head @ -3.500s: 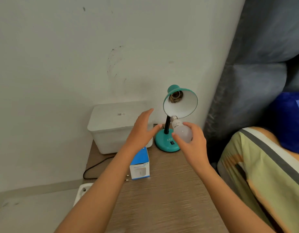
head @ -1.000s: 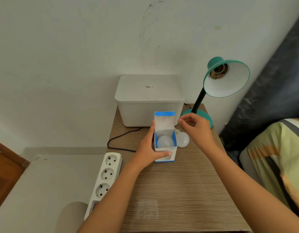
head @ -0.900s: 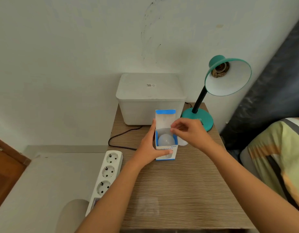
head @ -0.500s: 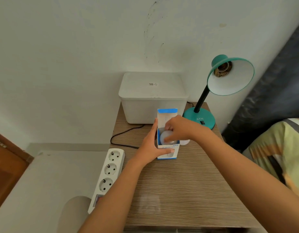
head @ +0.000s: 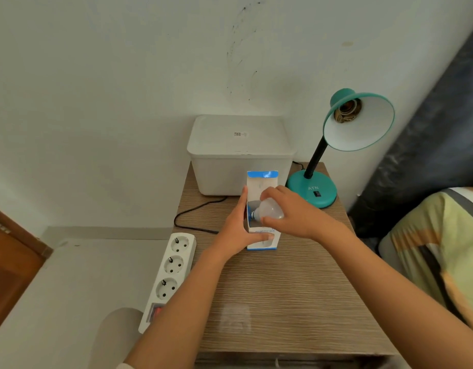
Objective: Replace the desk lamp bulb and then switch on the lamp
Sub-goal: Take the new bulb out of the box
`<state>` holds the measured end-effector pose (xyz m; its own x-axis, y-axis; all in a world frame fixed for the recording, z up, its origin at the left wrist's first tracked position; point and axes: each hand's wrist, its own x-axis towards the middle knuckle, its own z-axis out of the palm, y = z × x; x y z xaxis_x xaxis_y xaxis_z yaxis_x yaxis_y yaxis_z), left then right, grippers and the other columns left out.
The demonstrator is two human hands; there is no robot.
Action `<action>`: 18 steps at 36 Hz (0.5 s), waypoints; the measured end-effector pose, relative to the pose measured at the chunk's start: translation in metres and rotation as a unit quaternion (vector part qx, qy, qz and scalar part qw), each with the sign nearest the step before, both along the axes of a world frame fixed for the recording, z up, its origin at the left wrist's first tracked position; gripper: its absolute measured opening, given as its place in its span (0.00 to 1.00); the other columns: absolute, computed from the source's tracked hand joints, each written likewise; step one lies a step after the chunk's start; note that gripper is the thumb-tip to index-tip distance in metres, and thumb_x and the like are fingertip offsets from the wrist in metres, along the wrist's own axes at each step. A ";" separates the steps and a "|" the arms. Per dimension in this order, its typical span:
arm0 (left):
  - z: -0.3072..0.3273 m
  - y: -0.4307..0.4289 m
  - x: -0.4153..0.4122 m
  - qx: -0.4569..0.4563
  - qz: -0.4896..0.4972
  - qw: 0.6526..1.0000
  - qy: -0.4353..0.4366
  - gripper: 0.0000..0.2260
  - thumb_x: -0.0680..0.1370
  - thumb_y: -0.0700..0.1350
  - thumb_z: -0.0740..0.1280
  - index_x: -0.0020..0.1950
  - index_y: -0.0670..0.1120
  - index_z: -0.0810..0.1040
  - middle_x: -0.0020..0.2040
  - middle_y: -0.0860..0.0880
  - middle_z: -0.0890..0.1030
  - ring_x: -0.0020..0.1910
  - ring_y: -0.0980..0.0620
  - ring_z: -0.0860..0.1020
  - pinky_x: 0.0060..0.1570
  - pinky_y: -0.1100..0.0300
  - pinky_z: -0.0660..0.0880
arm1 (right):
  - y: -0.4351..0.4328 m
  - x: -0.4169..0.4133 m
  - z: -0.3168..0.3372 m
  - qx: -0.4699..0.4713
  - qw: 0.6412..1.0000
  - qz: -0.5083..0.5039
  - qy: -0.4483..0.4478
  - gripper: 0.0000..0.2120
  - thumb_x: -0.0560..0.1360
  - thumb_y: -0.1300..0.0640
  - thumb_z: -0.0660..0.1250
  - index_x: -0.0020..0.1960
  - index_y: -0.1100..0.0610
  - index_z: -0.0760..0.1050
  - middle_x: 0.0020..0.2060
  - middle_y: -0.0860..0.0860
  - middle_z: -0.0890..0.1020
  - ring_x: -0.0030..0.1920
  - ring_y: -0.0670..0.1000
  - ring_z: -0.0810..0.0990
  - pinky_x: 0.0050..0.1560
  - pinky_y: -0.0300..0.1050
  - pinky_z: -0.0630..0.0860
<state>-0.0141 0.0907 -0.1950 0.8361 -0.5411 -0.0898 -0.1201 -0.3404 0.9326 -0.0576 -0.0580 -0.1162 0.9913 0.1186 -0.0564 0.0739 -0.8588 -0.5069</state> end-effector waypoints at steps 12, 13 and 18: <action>0.000 0.005 0.009 0.019 0.003 1.000 -0.018 0.54 0.67 0.47 0.77 0.75 0.60 0.37 0.74 0.52 0.62 0.69 0.54 0.66 0.63 0.55 0.70 | 0.010 -0.010 -0.017 0.025 0.997 -0.039 -0.068 0.21 0.72 0.48 0.67 0.62 0.51 0.66 0.57 0.50 0.69 0.54 0.47 0.69 0.52 0.40 0.69; 0.000 0.004 0.009 0.018 0.003 1.000 -0.020 0.54 0.67 0.47 0.77 0.75 0.60 0.37 0.74 0.53 0.62 0.69 0.54 0.66 0.63 0.54 0.70 | 0.008 -0.012 -0.017 0.025 0.995 -0.048 -0.079 0.20 0.72 0.49 0.67 0.61 0.51 0.66 0.57 0.50 0.70 0.53 0.47 0.70 0.51 0.40 0.70; -0.001 0.004 0.008 -0.002 -0.008 1.000 -0.020 0.53 0.67 0.47 0.78 0.75 0.60 0.39 0.70 0.58 0.65 0.65 0.61 0.68 0.60 0.64 0.71 | 0.001 -0.022 -0.018 0.062 0.985 -0.097 -0.128 0.19 0.70 0.50 0.70 0.59 0.51 0.69 0.53 0.46 0.72 0.51 0.45 0.71 0.47 0.38 0.70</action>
